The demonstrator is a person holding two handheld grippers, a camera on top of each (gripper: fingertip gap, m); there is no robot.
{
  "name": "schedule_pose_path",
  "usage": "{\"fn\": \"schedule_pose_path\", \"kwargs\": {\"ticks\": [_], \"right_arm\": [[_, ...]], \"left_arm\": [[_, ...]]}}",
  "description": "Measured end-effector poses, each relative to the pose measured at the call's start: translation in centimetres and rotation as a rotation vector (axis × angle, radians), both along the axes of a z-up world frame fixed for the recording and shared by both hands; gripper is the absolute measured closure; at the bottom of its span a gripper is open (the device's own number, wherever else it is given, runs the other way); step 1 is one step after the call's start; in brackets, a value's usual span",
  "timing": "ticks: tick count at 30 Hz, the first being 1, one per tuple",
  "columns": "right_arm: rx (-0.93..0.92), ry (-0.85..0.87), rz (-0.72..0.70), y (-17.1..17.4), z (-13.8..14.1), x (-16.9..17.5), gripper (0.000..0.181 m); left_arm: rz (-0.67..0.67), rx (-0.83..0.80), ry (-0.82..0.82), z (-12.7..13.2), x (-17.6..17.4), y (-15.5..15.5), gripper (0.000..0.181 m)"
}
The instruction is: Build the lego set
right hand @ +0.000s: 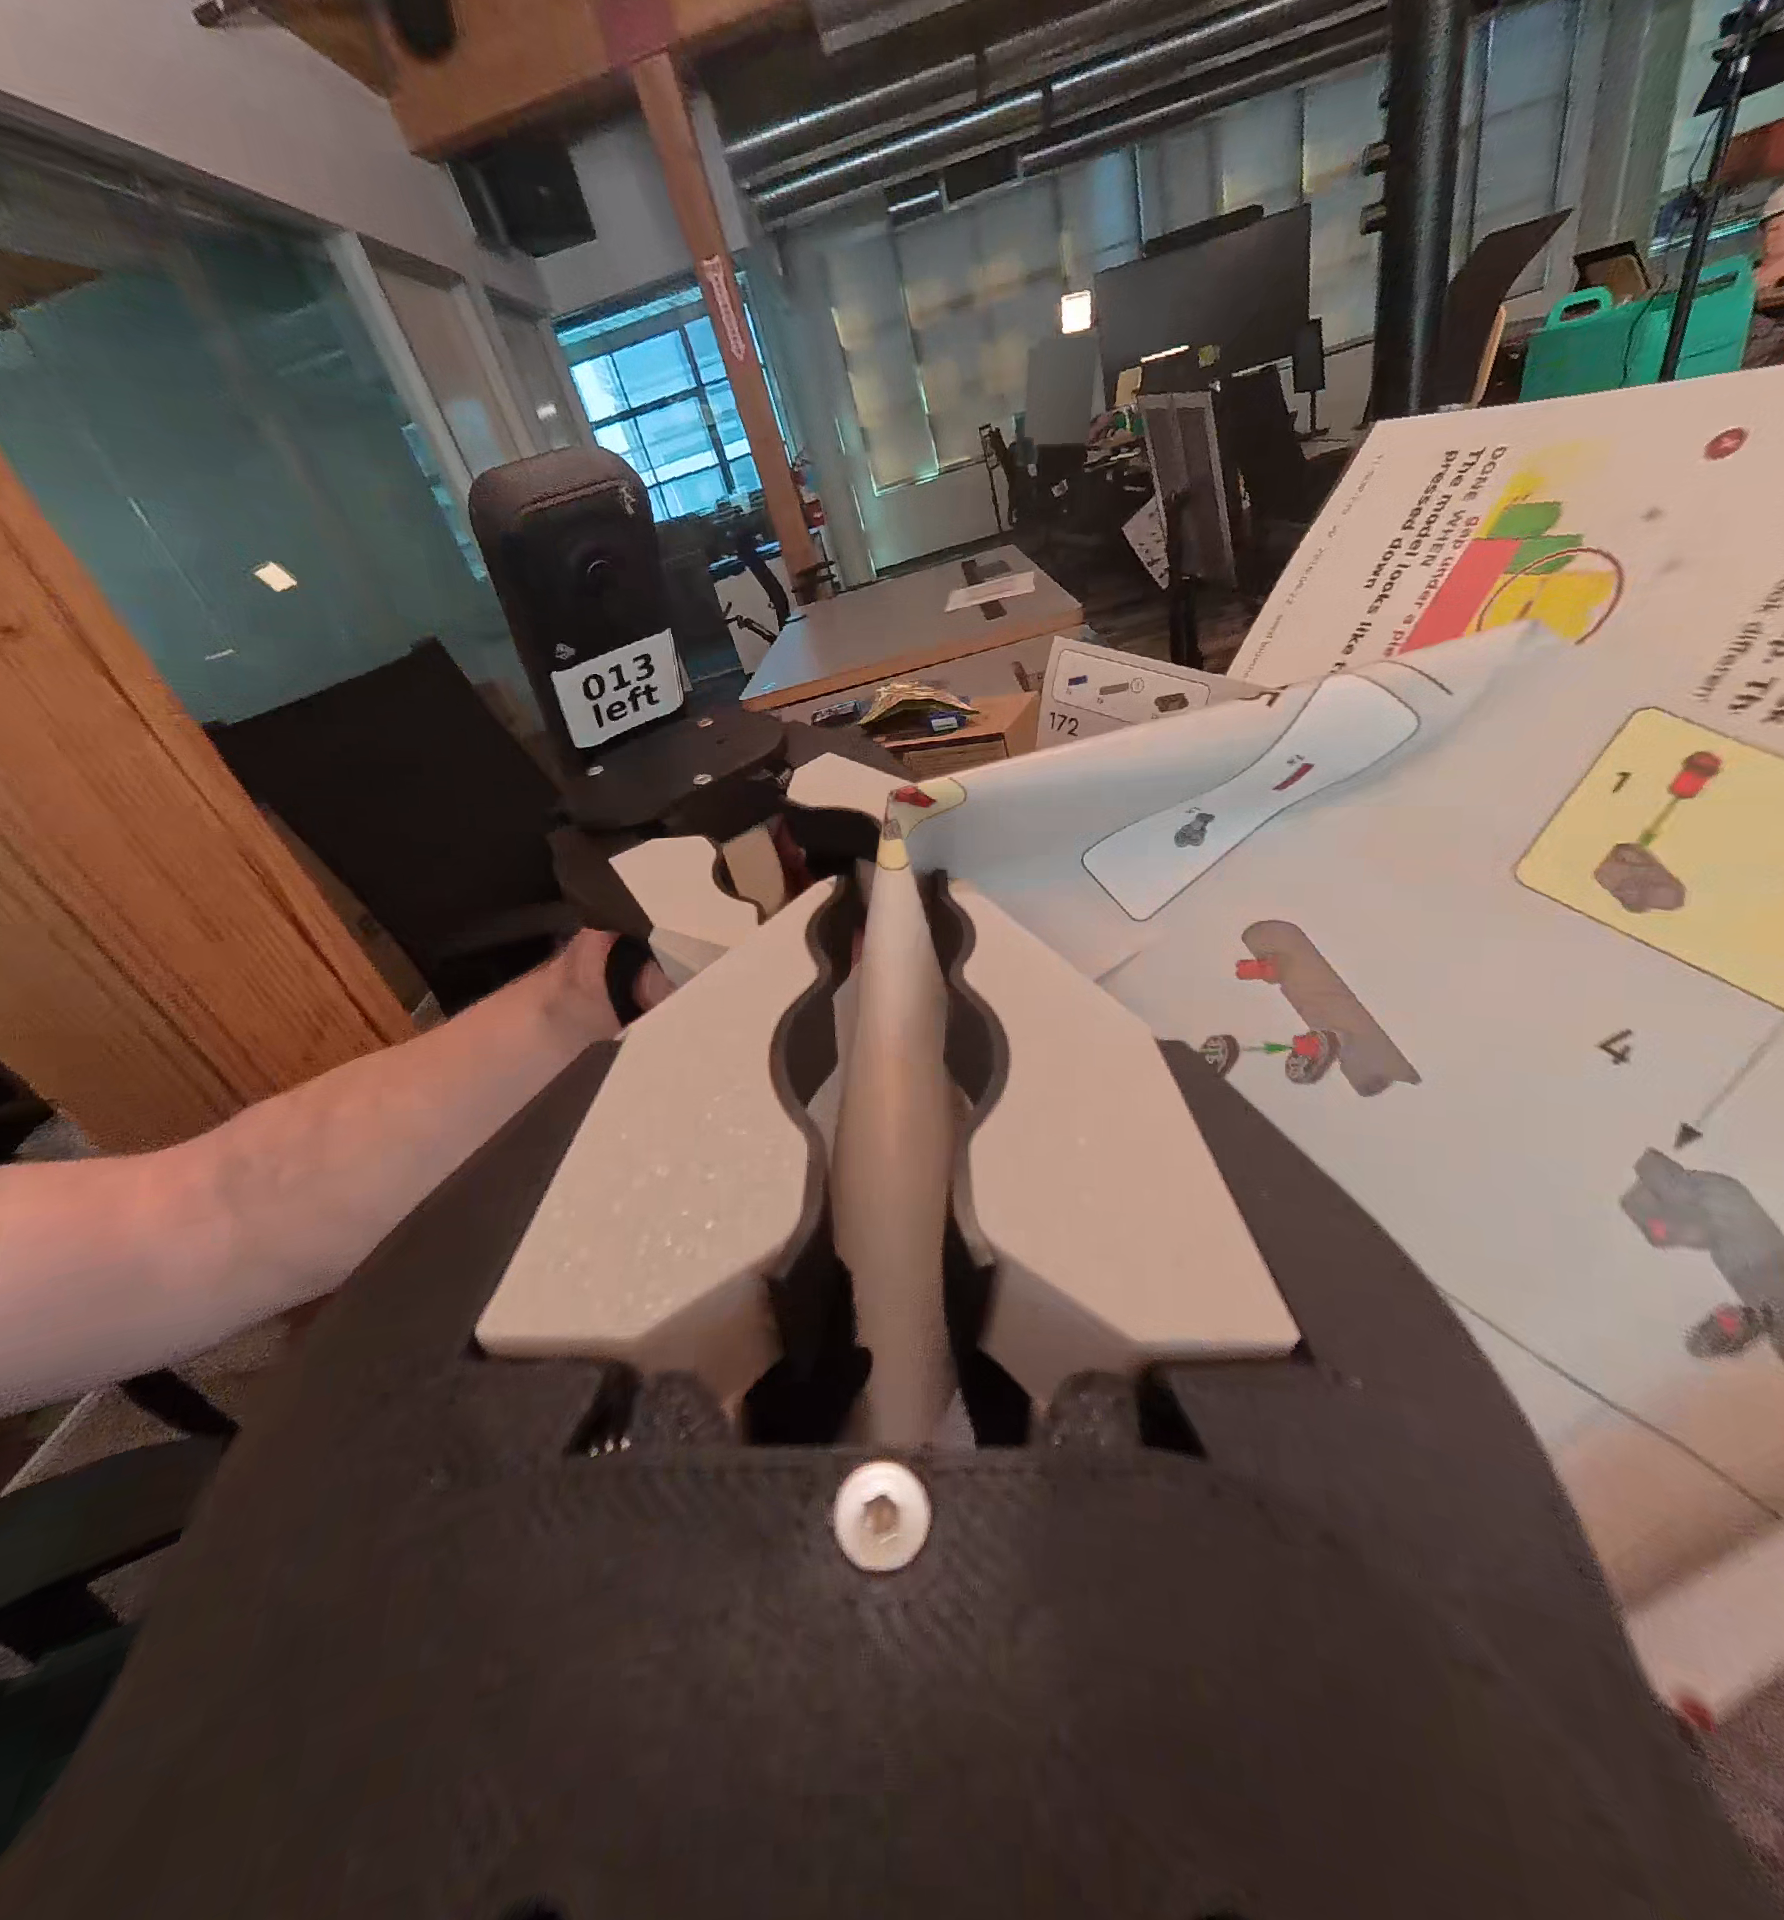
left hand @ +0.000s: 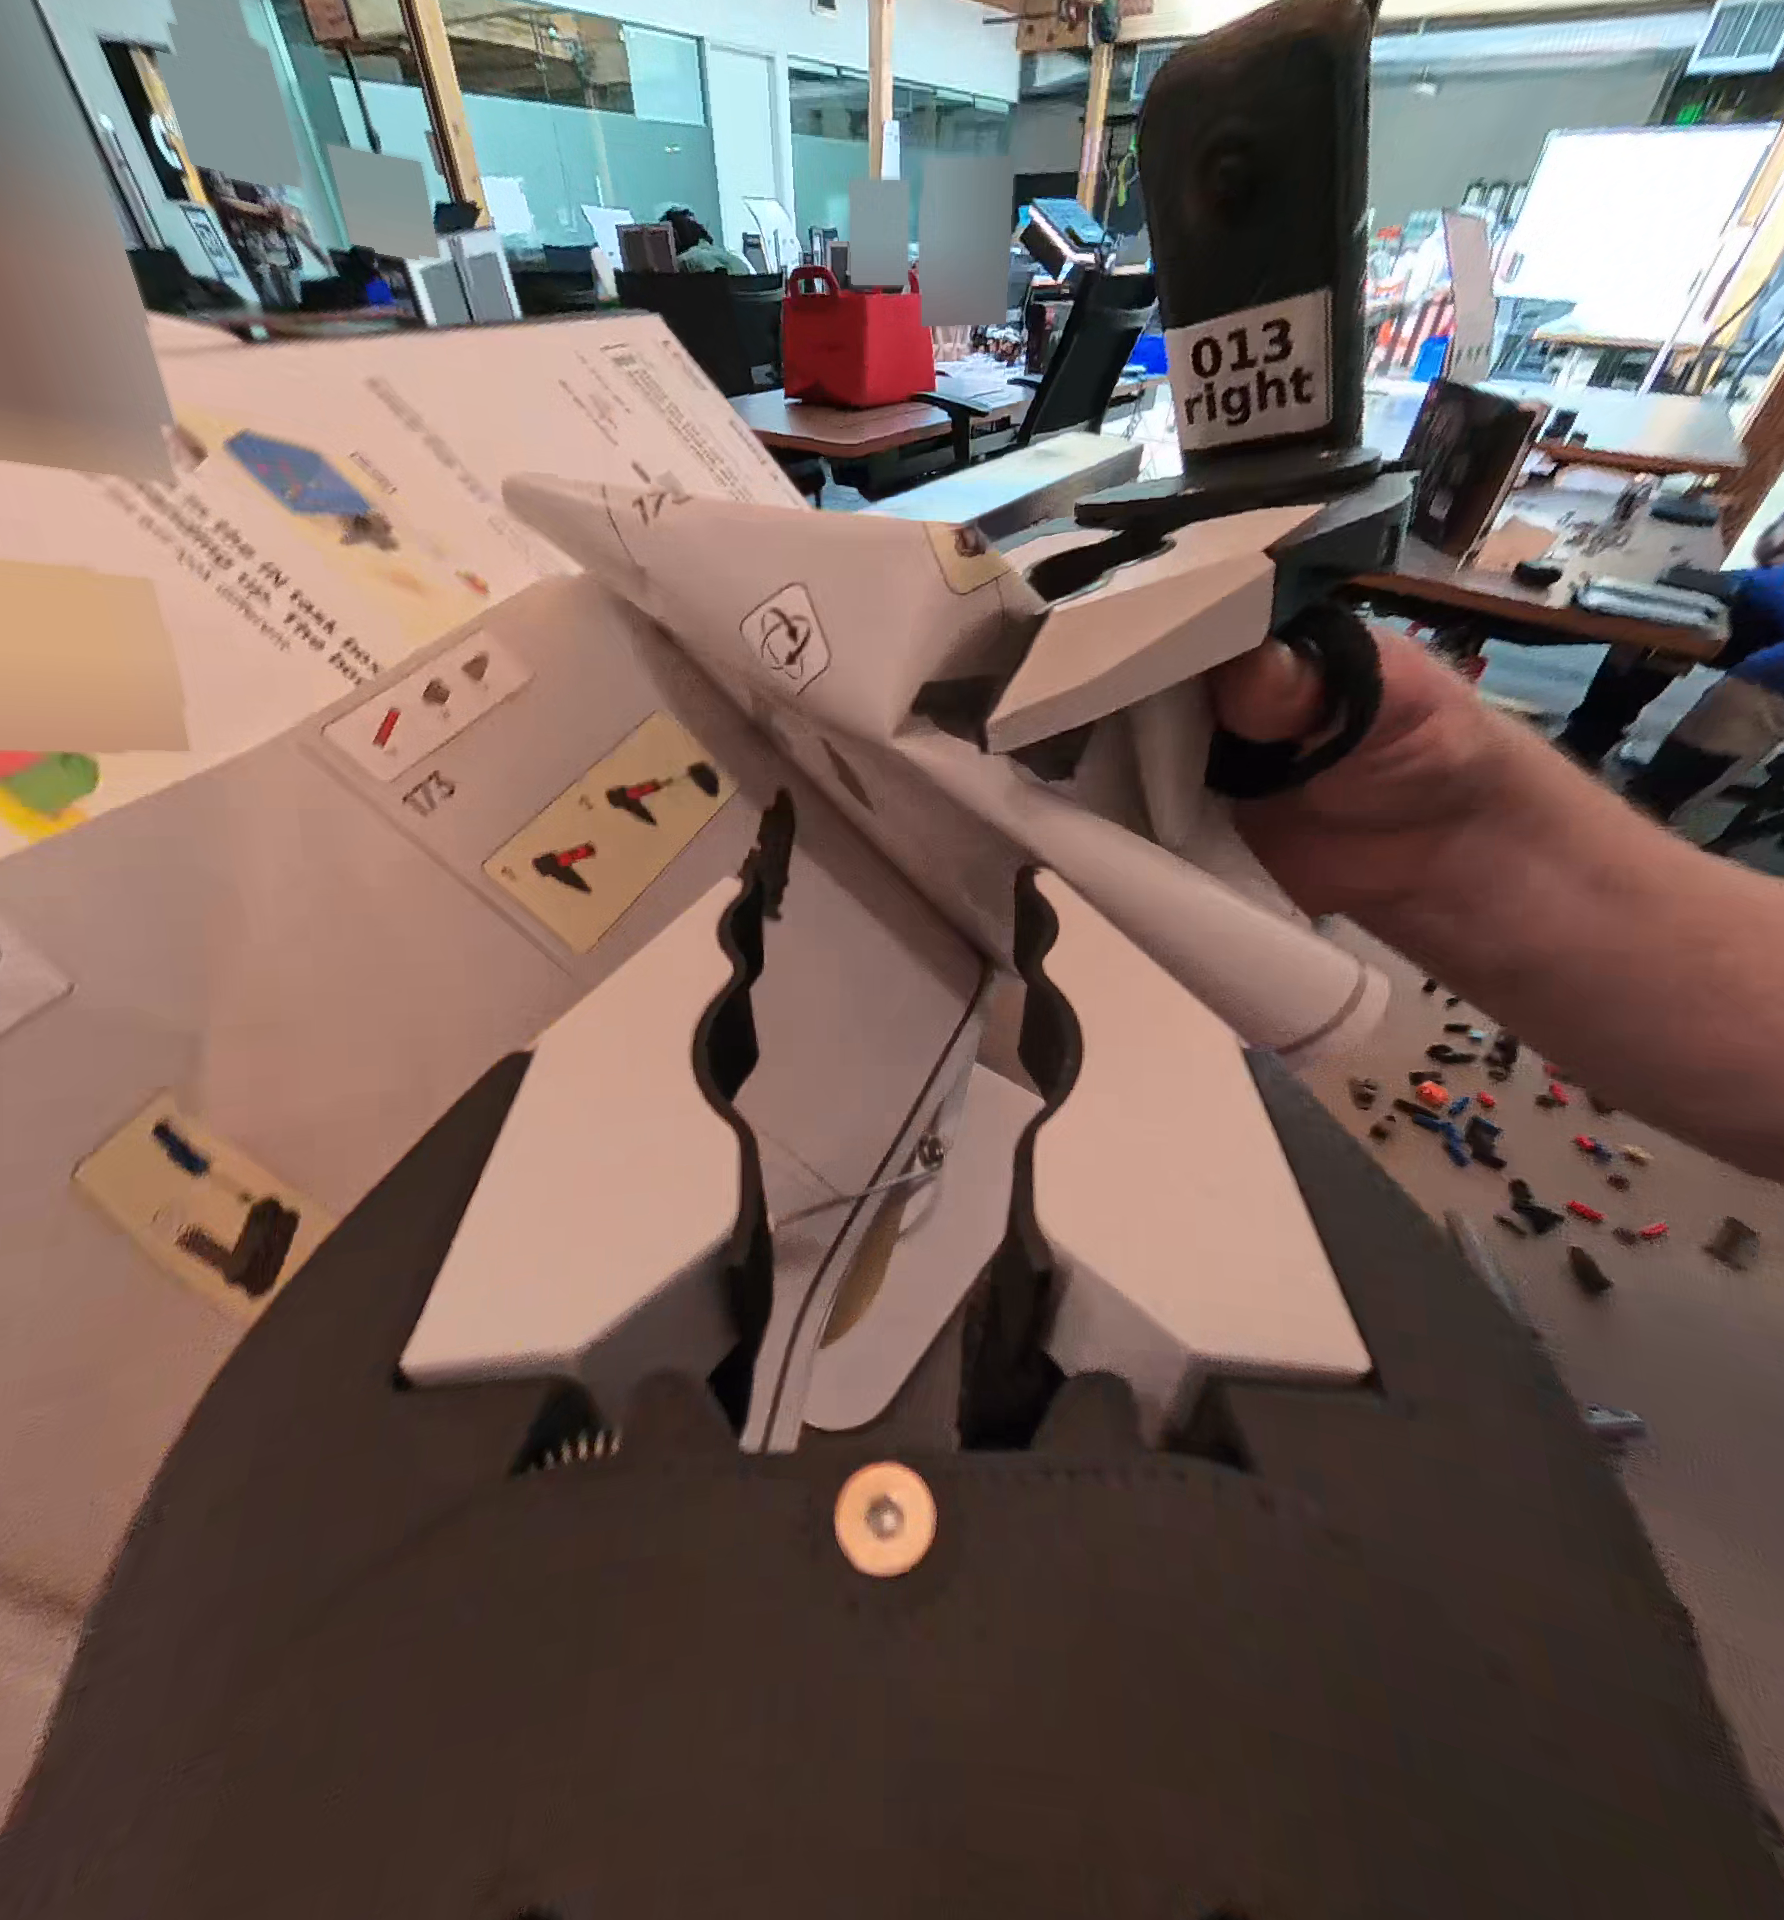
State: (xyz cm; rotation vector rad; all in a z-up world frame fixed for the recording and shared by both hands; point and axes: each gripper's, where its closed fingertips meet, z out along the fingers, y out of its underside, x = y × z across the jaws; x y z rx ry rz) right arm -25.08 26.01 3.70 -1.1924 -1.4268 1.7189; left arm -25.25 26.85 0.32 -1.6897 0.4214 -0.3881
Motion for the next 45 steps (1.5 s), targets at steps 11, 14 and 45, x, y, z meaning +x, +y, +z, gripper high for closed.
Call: {"fn": "schedule_pose_path", "kwargs": {"ticks": [11, 14, 45], "right_arm": [[-0.119, 0.066, -0.007, -1.7, 0.6, -1.3, 0.100], [0.013, 0.076, -0.082, -3.2, 0.8, -0.1, 0.100], [0.656, -0.266, -0.143, -5.0, -12.9, 3.4, 0.143]], "left_arm": [[-0.183, -0.061, -0.377, -0.8, -3.5, -3.7, 0.093], [-0.211, -0.052, -0.354, 0.1, -2.6, -3.9, 0.094], [0.016, -0.103, -0.020, -0.3, -4.3, -1.5, 0.181]]}}
